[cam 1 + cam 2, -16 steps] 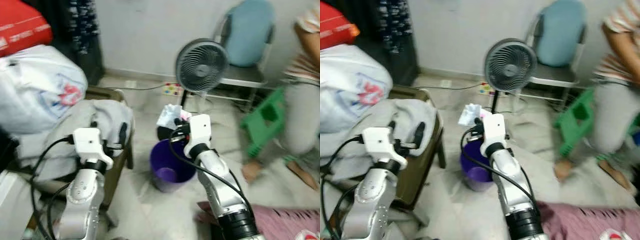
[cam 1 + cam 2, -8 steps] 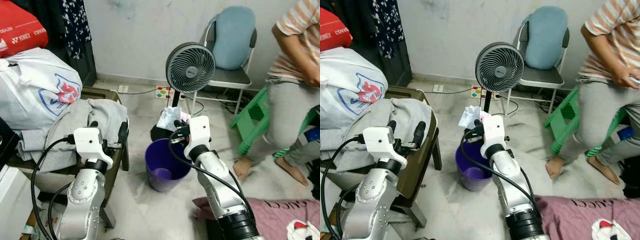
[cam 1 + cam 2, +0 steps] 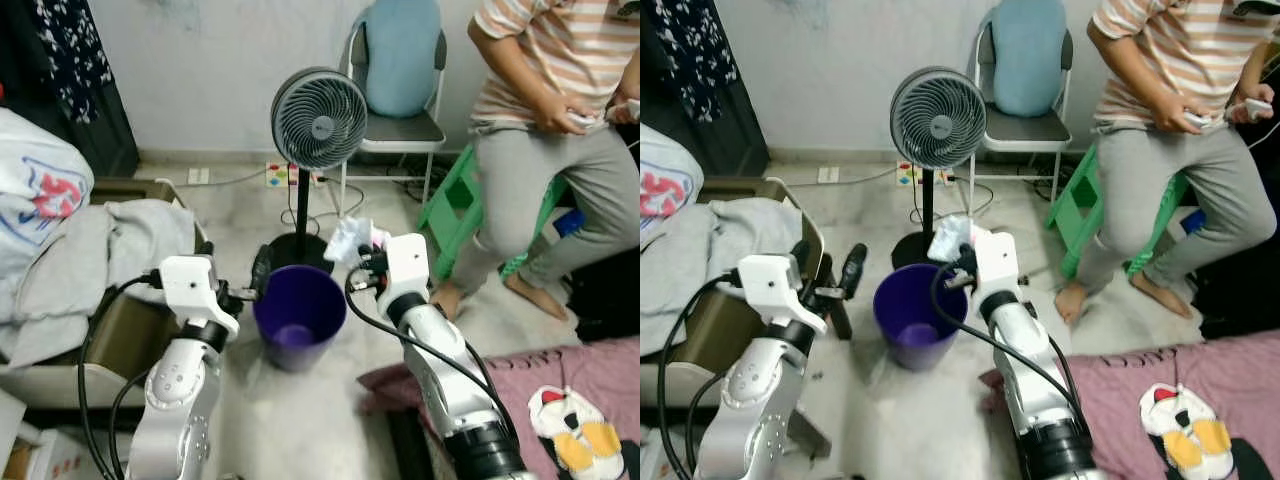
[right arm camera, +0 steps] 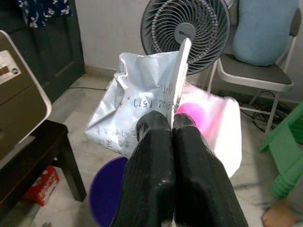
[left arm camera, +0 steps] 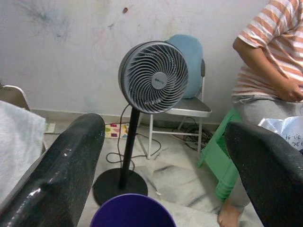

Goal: Clean up the room

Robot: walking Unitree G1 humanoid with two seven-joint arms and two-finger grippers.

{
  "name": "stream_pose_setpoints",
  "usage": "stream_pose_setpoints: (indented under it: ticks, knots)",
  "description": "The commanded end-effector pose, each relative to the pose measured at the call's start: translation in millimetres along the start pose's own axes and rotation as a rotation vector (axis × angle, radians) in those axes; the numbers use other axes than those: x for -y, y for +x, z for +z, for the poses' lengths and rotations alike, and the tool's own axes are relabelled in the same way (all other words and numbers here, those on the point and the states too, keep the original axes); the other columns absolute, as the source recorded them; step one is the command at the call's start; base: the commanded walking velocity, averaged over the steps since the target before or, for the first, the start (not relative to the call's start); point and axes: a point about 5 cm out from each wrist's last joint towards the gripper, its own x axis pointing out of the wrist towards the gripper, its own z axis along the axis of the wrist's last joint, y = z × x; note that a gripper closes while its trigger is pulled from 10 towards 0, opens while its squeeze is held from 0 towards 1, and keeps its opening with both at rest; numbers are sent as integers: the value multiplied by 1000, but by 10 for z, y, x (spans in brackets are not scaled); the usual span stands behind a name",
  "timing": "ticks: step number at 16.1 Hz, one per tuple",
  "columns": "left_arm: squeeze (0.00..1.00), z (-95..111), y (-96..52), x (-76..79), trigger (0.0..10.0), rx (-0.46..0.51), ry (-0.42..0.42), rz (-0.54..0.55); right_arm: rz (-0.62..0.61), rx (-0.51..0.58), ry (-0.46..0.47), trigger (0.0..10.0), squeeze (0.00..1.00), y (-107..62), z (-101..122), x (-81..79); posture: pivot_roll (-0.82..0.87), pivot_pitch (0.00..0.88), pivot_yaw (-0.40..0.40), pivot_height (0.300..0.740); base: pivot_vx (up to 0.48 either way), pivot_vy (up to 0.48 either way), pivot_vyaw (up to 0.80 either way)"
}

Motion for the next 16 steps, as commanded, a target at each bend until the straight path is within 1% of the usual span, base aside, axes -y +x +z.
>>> stream_pose_setpoints:
  ticks: [1,3,13,15,16]
  knots:
    - [0,16,-6,13,10000,8,-2,-16,3,-1,2,10000,0,8,7,-3,-23,92,-80,740,0,0,0]
    - [0,23,-9,29,10000,14,-4,-30,6,-1,0,10000,0,10,3,-8,-23,91,-81,740,126,0,0]
    - [0,19,-6,40,10000,15,-10,-38,7,1,-3,10000,0,10,1,-16,-26,91,-79,740,322,0,0]
    - [0,16,-7,39,10000,14,-10,-35,-2,35,10,10000,0,7,41,-7,-26,91,-79,740,315,0,0]
    - [0,15,2,36,10000,14,-10,-36,2,61,9,10000,0,16,97,-5,-28,89,-79,740,315,0,0]
